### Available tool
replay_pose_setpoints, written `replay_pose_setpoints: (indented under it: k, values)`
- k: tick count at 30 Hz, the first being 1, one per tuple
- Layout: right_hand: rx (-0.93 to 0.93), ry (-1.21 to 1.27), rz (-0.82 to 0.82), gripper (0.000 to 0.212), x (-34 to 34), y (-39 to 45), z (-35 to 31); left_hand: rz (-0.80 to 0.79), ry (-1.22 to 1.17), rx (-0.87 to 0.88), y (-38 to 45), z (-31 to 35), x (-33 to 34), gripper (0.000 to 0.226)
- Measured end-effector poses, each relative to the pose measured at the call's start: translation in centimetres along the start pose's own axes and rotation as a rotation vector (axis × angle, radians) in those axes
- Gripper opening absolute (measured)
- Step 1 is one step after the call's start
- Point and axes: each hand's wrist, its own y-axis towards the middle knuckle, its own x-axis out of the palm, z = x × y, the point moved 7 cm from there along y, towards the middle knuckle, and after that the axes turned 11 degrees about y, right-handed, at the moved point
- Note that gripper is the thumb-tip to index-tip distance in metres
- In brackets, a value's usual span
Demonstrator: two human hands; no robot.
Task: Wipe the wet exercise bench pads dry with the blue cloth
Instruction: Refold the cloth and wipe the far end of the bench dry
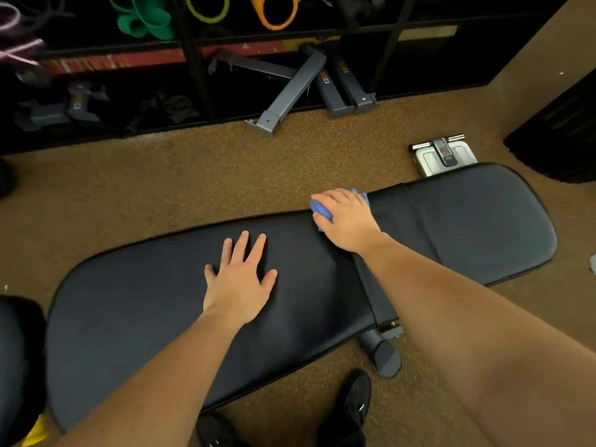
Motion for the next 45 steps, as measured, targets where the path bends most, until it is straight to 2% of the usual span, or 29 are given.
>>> replay_pose_setpoints:
  k: [3,7,15,20,22,25,27,31,33,36,39,42,45]
  values:
    - [-0.188,-0.037,-0.058,0.058,2.6,-0.8,-4.2,-0.010,-0.008,-0.073,-0.2,-2.3,0.3,0.067]
    - [-0.336,-0.087,-0.082,0.054,4.0,-5.7,-5.3,-0.027,-0.010,-0.104,-0.4,-4.2,0.7,0.065]
    - [-0.326,-0.080,-0.130,0.056,5.3,-15.6,-4.7,-0.040,0.008,-0.070,-0.7,-4.4,1.0,0.065]
    - [-0.442,-0.121,-0.159,0.054,8.3,-21.3,-6.3,-0.057,0.008,-0.046,-0.8,-4.6,1.0,0.066]
    - [-0.515,-0.177,-0.166,0.053,9.0,-21.0,-7.5,-0.053,0.013,-0.038,-0.8,-4.6,1.0,0.067]
    - [-0.598,-0.201,-0.176,0.052,9.2,-15.8,-9.4,-0.041,0.009,-0.035,-0.7,-4.8,1.1,0.066]
    - [-0.546,-0.239,-0.122,0.050,8.5,-10.6,-9.4,-0.029,0.014,-0.033,-0.7,-4.9,1.3,0.066]
    - [-0.101,-0.222,0.075,0.047,2.3,-2.2,-3.3,-0.001,0.043,-0.035,-1.0,-4.9,1.7,0.066]
    - [0.003,-0.202,0.109,0.044,-0.9,-1.8,1.2,0.005,0.049,-0.042,-1.0,-4.9,1.7,0.066]
    - [0.055,-0.183,0.156,0.047,-3.9,-5.0,6.3,-0.006,0.035,-0.062,-0.9,-4.7,1.8,0.067]
    - [0.215,-0.101,0.220,0.047,-4.4,-11.5,9.1,-0.016,0.023,-0.069,-0.9,-4.6,1.6,0.068]
    - [0.319,-0.033,0.303,0.048,-3.4,-18.6,8.5,-0.024,0.019,-0.064,-0.8,-4.8,1.2,0.068]
    - [0.343,-0.035,0.287,0.049,-1.7,-20.8,7.4,-0.030,0.006,-0.042,-0.9,-5.1,1.1,0.068]
